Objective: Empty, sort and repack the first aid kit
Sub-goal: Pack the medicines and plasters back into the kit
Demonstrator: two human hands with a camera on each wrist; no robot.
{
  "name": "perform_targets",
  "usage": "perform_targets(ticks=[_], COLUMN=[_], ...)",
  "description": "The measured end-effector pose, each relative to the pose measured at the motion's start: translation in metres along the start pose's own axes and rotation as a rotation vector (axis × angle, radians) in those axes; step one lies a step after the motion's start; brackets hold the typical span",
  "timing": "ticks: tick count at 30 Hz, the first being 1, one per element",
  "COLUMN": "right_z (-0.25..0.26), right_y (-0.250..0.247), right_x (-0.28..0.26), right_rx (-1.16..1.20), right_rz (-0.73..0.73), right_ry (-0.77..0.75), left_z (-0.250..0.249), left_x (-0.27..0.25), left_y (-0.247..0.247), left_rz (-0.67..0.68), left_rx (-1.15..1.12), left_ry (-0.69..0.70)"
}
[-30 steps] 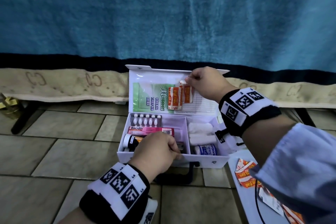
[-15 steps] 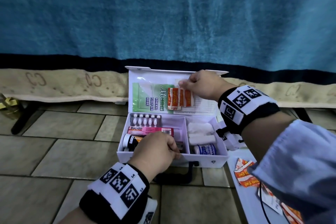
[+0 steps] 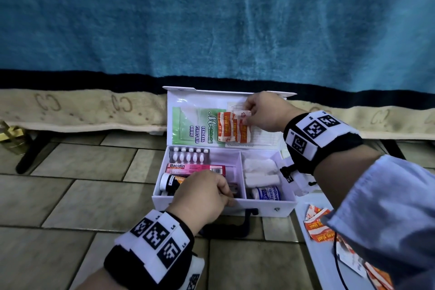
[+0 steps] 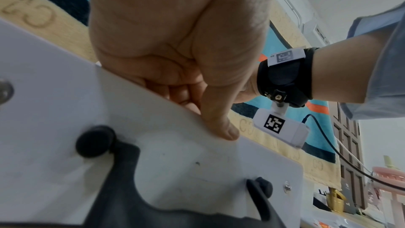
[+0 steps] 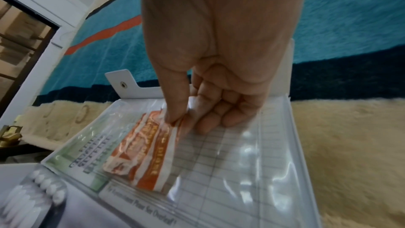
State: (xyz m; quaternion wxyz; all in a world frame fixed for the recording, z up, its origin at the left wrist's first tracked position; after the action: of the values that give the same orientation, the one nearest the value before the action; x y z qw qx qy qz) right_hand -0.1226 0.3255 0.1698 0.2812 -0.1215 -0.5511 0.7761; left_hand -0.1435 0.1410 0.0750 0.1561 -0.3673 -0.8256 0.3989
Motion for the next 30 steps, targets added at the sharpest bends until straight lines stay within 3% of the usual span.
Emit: perform_targets(ticks=[8, 14, 20, 26, 30], right_z=[0.002, 0.000, -0.003, -0.022, -0.075], right_y=[0.002, 0.006, 0.000, -0.049, -0.072], right_x=[0.000, -0.001, -0.012, -0.066, -0.132], right_rx=[-0.029, -0.015, -0.069, -0.003, -0.040], right_rz=[0.030, -0.112, -0.135, -0.233, -0.063], right_ry=[0.013, 0.008, 0.009, -0.003, 0.162], left_z=[-0.002, -0.003, -0.005, -0.009, -0.012], left_x=[-0.001, -0.001, -0.002, -0.002, -0.003], left_y=[-0.002, -0.003, -0.004, -0.005, -0.006], left_rz=[0.020, 0.027, 0.045, 0.051, 0.032], left_rx=[0.010, 0.016, 0.006, 0.041, 0.067], left_ry=[-0.020, -0.032, -0.022, 0.010, 0.028])
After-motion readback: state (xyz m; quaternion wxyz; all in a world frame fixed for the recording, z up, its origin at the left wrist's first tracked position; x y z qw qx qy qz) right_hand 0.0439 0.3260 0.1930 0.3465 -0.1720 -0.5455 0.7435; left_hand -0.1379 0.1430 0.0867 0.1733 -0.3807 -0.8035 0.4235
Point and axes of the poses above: each hand's wrist, its own x-axis towards the middle knuckle, its own y-axis out of the palm, z = x × y, the point moved 2 cm from there along x, towards the middle knuckle, and after that the axes turned 8 degrees about -z, right-handed, at the moved point
